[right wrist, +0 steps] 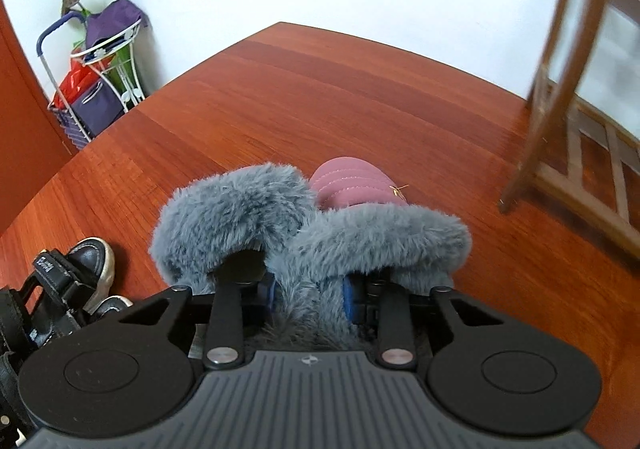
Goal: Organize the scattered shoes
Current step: 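Carry the pink slippers toward the rack with the right tool while the left tool holds the sandals, then lower the pink slippers onto the bottom rack shelf and open the right tool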
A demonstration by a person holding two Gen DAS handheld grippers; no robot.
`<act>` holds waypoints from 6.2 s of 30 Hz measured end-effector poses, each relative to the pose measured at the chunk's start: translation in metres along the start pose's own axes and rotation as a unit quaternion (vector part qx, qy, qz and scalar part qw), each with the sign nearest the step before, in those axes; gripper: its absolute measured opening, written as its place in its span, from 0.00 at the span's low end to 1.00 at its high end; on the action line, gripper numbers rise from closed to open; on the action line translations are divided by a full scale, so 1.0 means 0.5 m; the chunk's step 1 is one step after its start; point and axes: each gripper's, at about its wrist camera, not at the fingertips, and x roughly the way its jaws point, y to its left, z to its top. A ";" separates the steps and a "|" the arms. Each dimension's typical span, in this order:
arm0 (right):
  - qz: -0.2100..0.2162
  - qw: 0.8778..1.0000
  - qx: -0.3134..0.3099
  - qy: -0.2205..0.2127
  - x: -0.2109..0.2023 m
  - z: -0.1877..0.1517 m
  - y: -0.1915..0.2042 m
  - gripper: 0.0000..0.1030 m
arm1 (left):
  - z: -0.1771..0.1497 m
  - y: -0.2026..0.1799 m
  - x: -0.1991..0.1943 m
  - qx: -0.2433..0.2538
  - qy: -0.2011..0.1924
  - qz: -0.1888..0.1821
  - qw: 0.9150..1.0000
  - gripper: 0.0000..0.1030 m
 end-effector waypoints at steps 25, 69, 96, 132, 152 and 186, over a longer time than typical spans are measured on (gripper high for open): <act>-0.091 0.985 0.139 -0.053 -0.246 -0.176 -0.195 0.07 | 0.079 -0.167 -0.011 0.035 -0.025 -0.120 0.992 0.24; 0.021 1.000 -0.003 -0.004 -0.182 -0.144 -0.314 0.15 | -0.001 -0.252 0.001 0.002 0.055 0.007 0.998 0.30; 0.046 0.990 -0.108 0.080 -0.109 -0.141 -0.258 0.64 | -0.001 -0.254 0.005 -0.017 0.070 0.020 0.997 0.37; -0.132 0.982 0.124 -0.050 -0.192 -0.051 -0.506 0.35 | 0.003 -0.241 0.018 0.001 0.079 -0.002 0.997 0.45; -0.197 0.961 0.181 -0.073 -0.081 0.071 -0.651 0.43 | 0.007 -0.241 0.025 0.005 0.092 0.018 0.996 0.56; -0.201 0.965 0.136 -0.098 -0.168 -0.100 -0.528 0.81 | 0.011 -0.257 0.032 0.029 0.099 0.012 0.995 0.57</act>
